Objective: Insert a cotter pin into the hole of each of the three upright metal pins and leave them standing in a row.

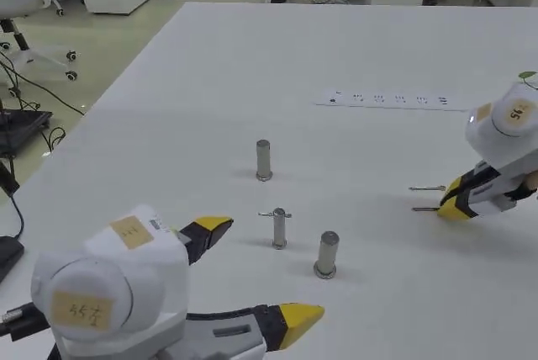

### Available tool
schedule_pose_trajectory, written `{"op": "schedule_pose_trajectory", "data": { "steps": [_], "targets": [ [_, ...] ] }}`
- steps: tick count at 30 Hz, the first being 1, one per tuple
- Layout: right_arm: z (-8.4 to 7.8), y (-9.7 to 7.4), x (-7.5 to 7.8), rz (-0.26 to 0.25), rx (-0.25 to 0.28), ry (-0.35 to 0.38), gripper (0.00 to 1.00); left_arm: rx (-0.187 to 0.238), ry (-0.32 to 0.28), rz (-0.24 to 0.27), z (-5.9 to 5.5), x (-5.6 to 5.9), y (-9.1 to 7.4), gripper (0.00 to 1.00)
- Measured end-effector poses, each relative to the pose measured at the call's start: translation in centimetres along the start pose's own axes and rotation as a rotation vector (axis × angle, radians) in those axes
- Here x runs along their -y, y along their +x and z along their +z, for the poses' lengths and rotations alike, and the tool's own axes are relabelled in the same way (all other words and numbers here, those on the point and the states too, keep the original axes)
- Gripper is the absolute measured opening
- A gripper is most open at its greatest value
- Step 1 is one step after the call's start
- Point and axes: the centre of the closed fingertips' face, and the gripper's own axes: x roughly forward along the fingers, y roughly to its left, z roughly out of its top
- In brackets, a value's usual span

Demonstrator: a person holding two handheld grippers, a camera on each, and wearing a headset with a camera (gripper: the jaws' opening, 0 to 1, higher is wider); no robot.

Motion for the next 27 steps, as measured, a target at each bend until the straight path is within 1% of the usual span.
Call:
{"op": "schedule_pose_trajectory", "data": {
  "steps": [3,5,7,11,15,18,20,22,26,27],
  "targets": [
    [0.0,0.0,-0.1,0.005,-0.015,-0.003,0.09,-0.003,0.005,-0.004,-0.1,0.2,0.0,0.79],
    [-0.1,0.1,0.2,-0.013,-0.03,-0.015,0.05,-0.004,0.006,-0.008,-0.1,0.3,0.0,0.79],
    [0.0,0.1,0.1,-0.009,-0.037,-0.009,0.05,-0.01,0.008,-0.019,-0.1,0.5,0.0,0.79],
    [0.0,0.0,0.1,-0.017,-0.053,-0.056,0.04,-0.015,0.021,-0.03,-0.1,0.8,0.0,0.79],
    [0.0,0.0,0.0,-0.039,-0.072,-0.11,0.03,-0.025,0.029,-0.027,-0.3,0.8,0.1,0.78],
    [0.0,0.0,0.1,-0.053,-0.074,-0.112,0.02,-0.029,0.024,-0.024,-0.4,0.7,0.2,0.77],
    [0.0,0.0,0.1,-0.064,-0.074,-0.127,0.02,-0.027,0.025,-0.025,-0.3,0.7,0.2,0.77],
    [0.3,-0.3,0.4,-0.1,-0.065,-0.169,0.02,-0.023,0.022,-0.031,-0.2,0.9,0.2,0.76],
    [0.8,-0.8,0.4,-0.131,-0.043,-0.208,0.02,-0.019,0.019,-0.038,0.0,1.0,0.2,0.74],
    [1.0,-1.0,0.4,-0.145,-0.038,-0.232,0.02,-0.019,0.022,-0.037,0.0,1.1,0.2,0.74]
  ]
}}
